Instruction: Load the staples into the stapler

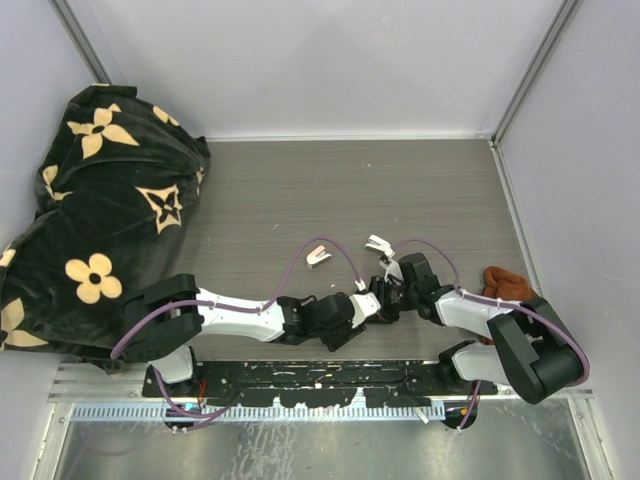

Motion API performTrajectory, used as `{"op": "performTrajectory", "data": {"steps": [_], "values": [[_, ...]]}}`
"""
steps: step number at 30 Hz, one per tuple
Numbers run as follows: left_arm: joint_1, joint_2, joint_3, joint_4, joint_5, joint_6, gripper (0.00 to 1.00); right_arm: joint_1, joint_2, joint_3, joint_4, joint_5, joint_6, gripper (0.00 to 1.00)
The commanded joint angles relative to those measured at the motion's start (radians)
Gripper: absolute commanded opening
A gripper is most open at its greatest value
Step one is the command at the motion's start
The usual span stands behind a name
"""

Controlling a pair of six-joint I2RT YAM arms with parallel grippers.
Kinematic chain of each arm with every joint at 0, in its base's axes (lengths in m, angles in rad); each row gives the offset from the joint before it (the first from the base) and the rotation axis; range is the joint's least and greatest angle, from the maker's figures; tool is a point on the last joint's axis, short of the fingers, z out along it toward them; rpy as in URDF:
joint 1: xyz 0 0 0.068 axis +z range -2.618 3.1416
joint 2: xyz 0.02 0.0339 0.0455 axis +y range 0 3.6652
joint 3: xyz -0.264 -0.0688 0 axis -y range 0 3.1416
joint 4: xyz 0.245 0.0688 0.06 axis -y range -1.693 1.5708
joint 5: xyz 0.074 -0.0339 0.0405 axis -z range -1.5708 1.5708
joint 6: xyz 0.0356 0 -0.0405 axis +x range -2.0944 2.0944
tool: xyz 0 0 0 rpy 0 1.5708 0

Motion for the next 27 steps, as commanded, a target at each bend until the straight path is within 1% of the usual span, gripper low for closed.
{"op": "performTrajectory", "data": {"steps": [1, 9, 14, 15, 19, 22, 25, 27], "values": [[-0.006, 0.021, 0.025, 0.001, 0.024, 0.033, 0.47, 0.028, 0.017, -0.005, 0.064, -0.096, 0.007, 0.38], [-0.006, 0.024, 0.030, 0.009, 0.022, 0.048, 0.47, 0.043, 0.028, -0.007, 0.075, -0.099, 0.012, 0.38], [-0.004, 0.019, 0.028, 0.010, 0.013, 0.051, 0.48, 0.045, 0.017, -0.011, 0.075, -0.073, 0.019, 0.38], [-0.004, 0.016, 0.026, 0.009, 0.011, 0.052, 0.51, 0.044, 0.009, -0.012, 0.073, -0.062, 0.020, 0.38], [0.000, -0.020, 0.015, 0.014, 0.000, 0.043, 0.72, 0.045, -0.020, -0.014, 0.052, -0.008, 0.016, 0.37], [0.015, -0.076, 0.002, 0.024, 0.010, 0.021, 0.85, 0.045, -0.034, -0.019, 0.048, 0.015, 0.018, 0.34], [0.040, -0.151, -0.010, 0.030, 0.027, -0.018, 0.92, 0.045, -0.037, -0.024, 0.046, 0.024, 0.021, 0.32], [0.067, -0.194, -0.018, 0.022, 0.026, -0.068, 0.93, 0.045, -0.039, -0.027, 0.043, 0.027, 0.018, 0.31]]}}
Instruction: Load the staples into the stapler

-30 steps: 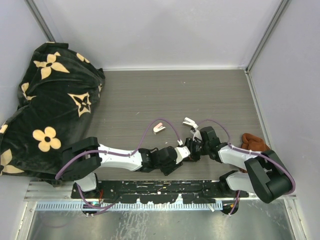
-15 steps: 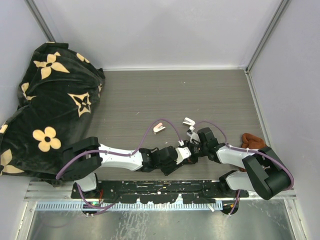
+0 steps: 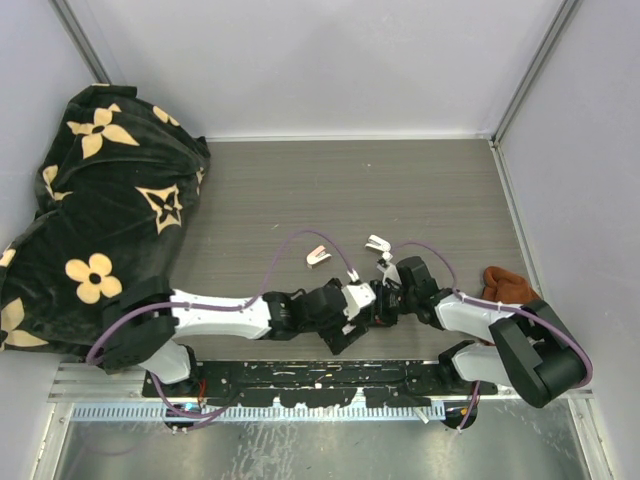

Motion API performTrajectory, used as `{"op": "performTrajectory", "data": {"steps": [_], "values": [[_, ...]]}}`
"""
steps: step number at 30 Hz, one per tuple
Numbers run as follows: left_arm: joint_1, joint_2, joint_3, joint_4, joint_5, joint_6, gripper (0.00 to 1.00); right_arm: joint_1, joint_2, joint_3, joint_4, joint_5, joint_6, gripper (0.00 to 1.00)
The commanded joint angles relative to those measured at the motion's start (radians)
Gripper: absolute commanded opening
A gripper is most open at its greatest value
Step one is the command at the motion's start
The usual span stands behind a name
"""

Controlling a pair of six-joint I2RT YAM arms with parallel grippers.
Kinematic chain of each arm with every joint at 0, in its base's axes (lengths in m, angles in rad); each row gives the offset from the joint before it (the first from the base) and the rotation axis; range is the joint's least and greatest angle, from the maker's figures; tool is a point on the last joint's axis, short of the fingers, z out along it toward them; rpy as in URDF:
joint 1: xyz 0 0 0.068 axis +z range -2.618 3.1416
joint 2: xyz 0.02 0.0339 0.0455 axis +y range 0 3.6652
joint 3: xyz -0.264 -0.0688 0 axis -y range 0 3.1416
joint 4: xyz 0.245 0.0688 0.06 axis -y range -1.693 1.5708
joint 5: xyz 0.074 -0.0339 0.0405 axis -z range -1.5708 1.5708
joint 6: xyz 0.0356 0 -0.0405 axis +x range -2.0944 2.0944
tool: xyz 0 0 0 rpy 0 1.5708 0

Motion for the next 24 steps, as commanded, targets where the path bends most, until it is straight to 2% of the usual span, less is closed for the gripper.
{"op": "performTrajectory", "data": {"steps": [1, 5, 10, 14, 20, 24], "values": [[0.059, -0.140, -0.008, 0.018, 0.012, -0.108, 0.93, 0.006, -0.024, -0.006, 0.015, 0.023, 0.000, 0.31], [0.134, -0.216, -0.039, -0.032, 0.008, -0.285, 0.93, 0.006, -0.027, -0.009, 0.011, 0.030, -0.004, 0.28], [0.192, -0.307, -0.094, -0.064, 0.019, -0.414, 0.94, 0.005, -0.022, -0.013, 0.020, 0.025, -0.003, 0.24], [0.231, -0.358, -0.123, -0.087, 0.029, -0.472, 0.93, 0.005, -0.014, -0.012, 0.028, 0.014, -0.004, 0.21], [0.270, -0.360, -0.126, -0.117, 0.062, -0.518, 0.93, 0.010, -0.006, -0.009, 0.055, -0.019, -0.003, 0.19], [0.283, -0.360, -0.118, -0.131, 0.059, -0.537, 0.93, 0.023, 0.000, -0.007, 0.066, -0.022, 0.000, 0.15]]}}
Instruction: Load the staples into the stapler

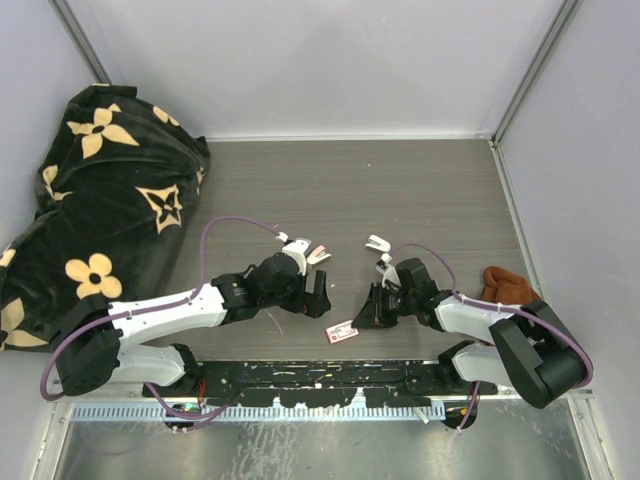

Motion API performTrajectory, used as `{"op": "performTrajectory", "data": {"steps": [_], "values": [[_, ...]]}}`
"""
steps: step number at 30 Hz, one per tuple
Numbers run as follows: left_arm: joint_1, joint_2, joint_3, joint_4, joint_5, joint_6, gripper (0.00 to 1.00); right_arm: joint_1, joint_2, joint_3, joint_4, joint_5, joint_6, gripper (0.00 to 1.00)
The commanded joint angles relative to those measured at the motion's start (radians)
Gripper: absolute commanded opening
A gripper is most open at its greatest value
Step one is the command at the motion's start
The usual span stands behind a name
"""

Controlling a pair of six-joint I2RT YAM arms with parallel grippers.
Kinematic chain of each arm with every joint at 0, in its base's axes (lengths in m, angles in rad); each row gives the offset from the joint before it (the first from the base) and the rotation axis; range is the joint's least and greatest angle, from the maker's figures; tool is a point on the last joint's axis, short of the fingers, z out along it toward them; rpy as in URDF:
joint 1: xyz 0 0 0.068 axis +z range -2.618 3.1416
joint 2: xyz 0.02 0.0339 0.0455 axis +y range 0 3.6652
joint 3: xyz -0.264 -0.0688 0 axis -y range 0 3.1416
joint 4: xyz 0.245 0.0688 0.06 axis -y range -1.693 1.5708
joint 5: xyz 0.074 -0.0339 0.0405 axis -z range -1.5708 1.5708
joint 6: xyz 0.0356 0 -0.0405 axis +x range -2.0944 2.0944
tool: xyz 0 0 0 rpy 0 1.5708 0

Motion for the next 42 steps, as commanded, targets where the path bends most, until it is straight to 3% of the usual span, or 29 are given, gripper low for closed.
{"op": "performTrajectory", "data": {"steps": [1, 6, 16, 28, 42], "values": [[0.016, -0.024, 0.014, -0.005, 0.016, -0.044, 0.93, 0.018, 0.006, 0.008, 0.059, -0.027, 0.001, 0.13], [0.030, -0.028, 0.010, -0.006, 0.015, -0.068, 0.93, 0.023, 0.009, 0.001, 0.078, -0.001, 0.013, 0.01], [0.037, -0.026, -0.009, 0.013, 0.005, -0.163, 0.91, 0.023, -0.109, -0.084, 0.213, 0.190, 0.143, 0.01], [0.037, 0.081, -0.030, 0.081, 0.080, -0.296, 0.61, 0.023, -0.230, -0.139, 0.202, 0.360, 0.213, 0.00], [0.036, 0.222, -0.019, 0.210, 0.115, -0.316, 0.52, 0.023, -0.190, -0.149, 0.228, 0.350, 0.216, 0.01]]}}
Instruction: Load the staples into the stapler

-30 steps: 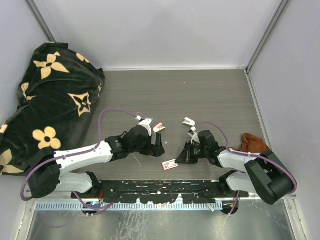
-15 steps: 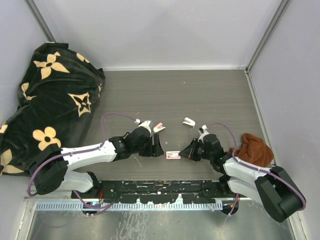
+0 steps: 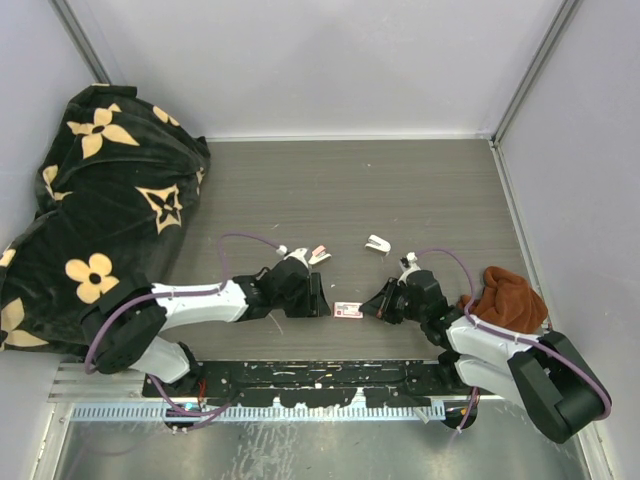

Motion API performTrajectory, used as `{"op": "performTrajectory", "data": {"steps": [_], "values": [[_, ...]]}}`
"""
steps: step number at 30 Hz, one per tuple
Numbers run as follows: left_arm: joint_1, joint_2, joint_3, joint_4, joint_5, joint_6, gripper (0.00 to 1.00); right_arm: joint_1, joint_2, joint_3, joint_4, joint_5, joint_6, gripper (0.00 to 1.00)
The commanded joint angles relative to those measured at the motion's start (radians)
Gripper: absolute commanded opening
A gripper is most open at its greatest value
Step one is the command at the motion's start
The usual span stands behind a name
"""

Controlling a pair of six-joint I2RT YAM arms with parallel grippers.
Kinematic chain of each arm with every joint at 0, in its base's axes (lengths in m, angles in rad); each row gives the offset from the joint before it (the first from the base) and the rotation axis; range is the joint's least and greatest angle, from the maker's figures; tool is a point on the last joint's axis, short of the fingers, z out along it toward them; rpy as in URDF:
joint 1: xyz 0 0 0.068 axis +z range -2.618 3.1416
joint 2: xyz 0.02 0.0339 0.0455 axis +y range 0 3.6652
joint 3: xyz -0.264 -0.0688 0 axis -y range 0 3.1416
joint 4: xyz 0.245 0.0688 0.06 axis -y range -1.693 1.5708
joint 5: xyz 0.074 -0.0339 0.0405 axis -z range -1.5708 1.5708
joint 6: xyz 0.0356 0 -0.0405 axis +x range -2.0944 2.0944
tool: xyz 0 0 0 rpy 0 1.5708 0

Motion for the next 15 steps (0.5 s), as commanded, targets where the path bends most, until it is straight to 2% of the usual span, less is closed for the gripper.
{"op": "performTrajectory", "data": {"steps": [1, 15], "values": [[0.003, 0.040, 0.020, 0.093, 0.020, -0.014, 0.51, 0.005, 0.014, 0.000, 0.050, 0.016, 0.004, 0.01], [0.003, 0.111, 0.036, 0.118, -0.003, 0.001, 0.48, 0.005, 0.011, -0.004, 0.047, 0.016, -0.001, 0.01]]}}
